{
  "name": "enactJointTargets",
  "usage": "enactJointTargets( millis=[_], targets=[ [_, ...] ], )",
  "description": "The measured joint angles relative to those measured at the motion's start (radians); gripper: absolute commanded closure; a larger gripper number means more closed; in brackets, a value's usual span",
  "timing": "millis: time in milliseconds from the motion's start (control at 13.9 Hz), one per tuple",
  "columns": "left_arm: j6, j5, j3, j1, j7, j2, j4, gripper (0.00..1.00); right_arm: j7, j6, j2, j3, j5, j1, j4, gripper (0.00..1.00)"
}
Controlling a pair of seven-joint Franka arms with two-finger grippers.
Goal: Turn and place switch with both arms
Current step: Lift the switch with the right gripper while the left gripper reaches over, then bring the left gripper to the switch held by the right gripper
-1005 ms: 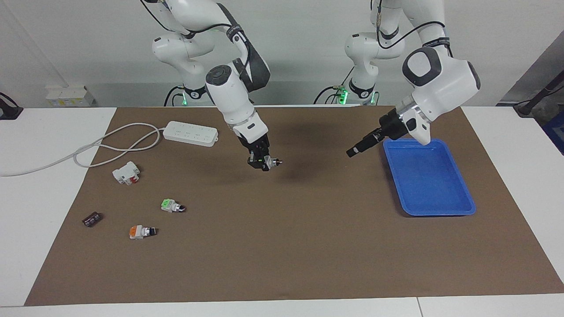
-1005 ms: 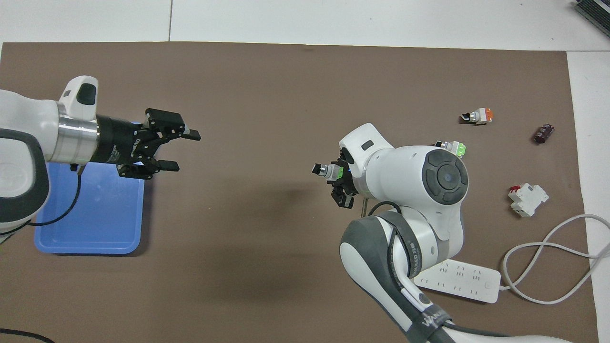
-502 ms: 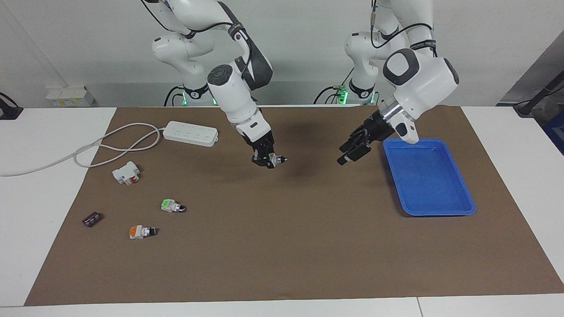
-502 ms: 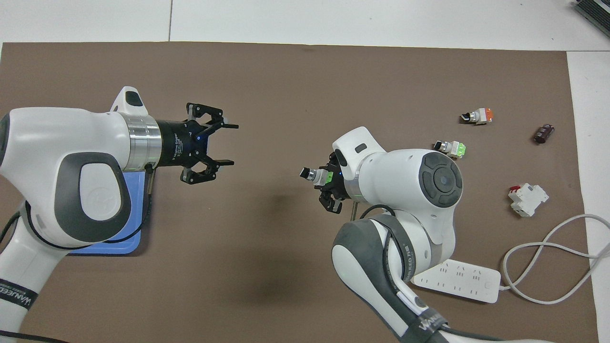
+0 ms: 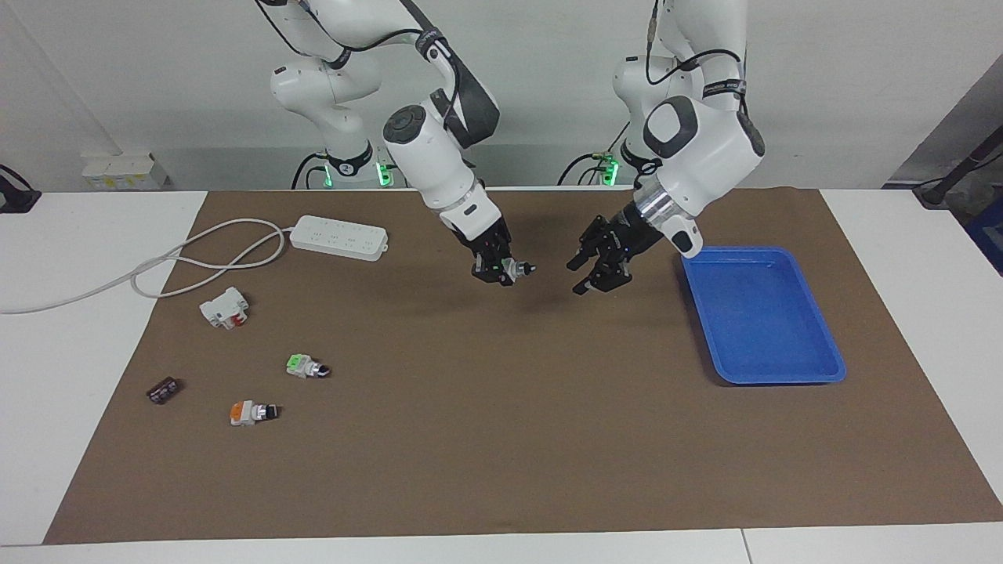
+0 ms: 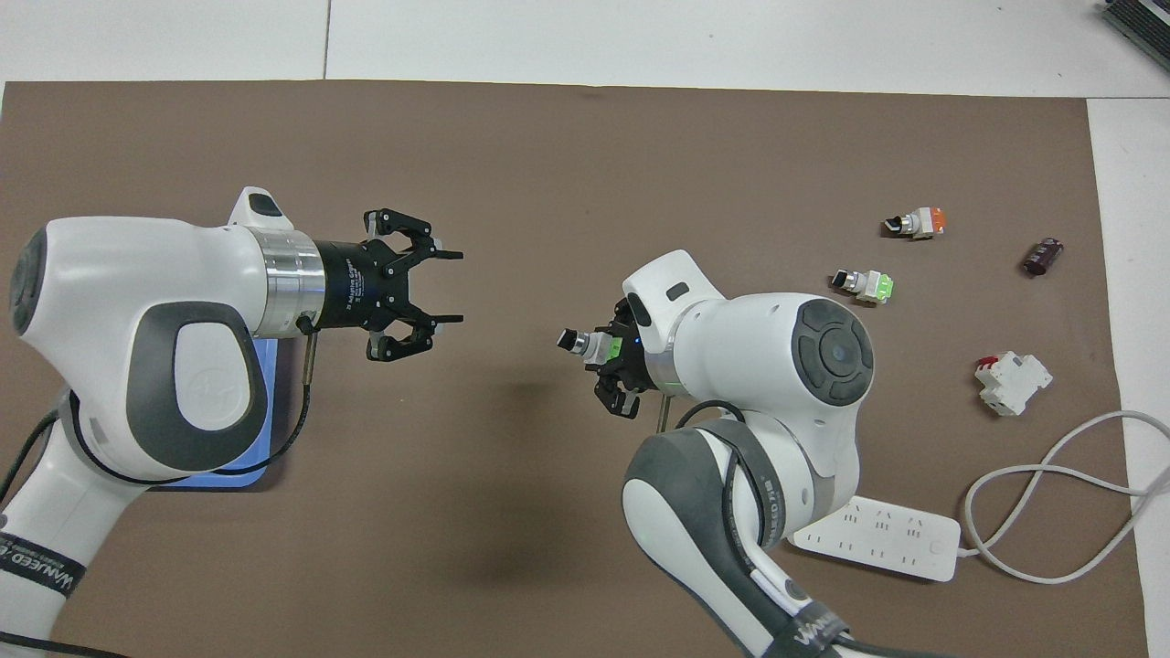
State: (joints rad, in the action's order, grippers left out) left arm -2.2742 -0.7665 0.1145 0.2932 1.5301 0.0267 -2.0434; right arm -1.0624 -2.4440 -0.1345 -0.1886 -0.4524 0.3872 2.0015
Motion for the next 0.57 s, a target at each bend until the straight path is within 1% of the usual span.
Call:
enactJointTargets(
  millis=[144,287,359,431,502,574],
  targets=[
    [0.001,0.003,0.000,0.021,0.075,-0.004,-0.012,0.46,-0.002,0.003,0.014,-0.001,0.000,0.000,-0.005,1.00],
    [0.019,0.037,0.000,0.033,0.146,-0.007,-0.015,0.46,-0.003,0.019,0.033,-0.001,0.000,0.000,-0.006,1.00],
    [0.050,0.057,0.000,0.038,0.173,-0.011,-0.014,0.47,-0.004,0.029,0.041,-0.001,0.000,0.000,-0.006,1.00],
    [0.090,0.072,0.000,0.039,0.185,-0.016,-0.010,0.50,-0.005,0.038,0.049,-0.001,0.000,0.000,-0.006,1.00],
    [0.127,0.087,-0.002,0.039,0.191,-0.022,-0.003,0.52,-0.007,0.051,0.055,-0.001,0.000,0.000,-0.006,1.00],
    [0.149,0.101,-0.004,0.039,0.193,-0.027,0.007,0.52,-0.011,0.059,0.062,-0.001,-0.003,0.000,-0.006,1.00]
  ],
)
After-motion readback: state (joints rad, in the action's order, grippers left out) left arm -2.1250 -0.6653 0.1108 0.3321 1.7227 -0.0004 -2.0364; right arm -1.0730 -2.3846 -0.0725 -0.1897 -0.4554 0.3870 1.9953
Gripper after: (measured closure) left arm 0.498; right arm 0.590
